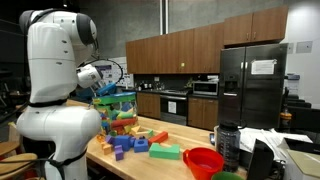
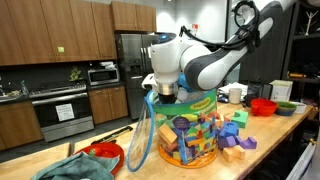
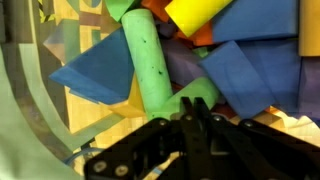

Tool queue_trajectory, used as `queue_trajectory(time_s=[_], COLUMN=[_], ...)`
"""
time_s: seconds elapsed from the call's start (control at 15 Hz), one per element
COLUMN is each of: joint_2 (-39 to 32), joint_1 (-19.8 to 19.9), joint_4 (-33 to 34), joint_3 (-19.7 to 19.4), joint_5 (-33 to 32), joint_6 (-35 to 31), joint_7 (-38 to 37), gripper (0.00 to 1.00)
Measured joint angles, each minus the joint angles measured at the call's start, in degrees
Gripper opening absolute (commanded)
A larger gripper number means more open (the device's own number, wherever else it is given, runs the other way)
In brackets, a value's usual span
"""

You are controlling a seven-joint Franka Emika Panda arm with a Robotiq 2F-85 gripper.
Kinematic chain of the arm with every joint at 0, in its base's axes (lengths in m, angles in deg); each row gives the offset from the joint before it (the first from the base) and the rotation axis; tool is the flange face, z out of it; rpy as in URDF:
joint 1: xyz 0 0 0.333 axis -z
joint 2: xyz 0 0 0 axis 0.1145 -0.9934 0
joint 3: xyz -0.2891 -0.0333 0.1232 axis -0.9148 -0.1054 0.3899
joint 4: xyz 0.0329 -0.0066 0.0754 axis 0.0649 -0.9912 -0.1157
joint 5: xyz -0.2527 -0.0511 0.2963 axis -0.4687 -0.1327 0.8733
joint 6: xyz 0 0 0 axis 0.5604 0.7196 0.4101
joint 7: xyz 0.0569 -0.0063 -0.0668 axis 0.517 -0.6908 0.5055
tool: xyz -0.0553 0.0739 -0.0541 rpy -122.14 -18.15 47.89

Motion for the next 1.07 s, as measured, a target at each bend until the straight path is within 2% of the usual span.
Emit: queue_trajectory(time_s=[0.8, 1.07], joint_2=[-1.99, -2.06], joint_1=[-0.57, -0.46], joint_4=[7.59, 9.59], joint_3=[0.58, 0.29], joint_5=[-4.5, -7.89], joint_6=[11.38, 16.27], joint_7=[4.78, 6.16], gripper=[0.0, 0.0])
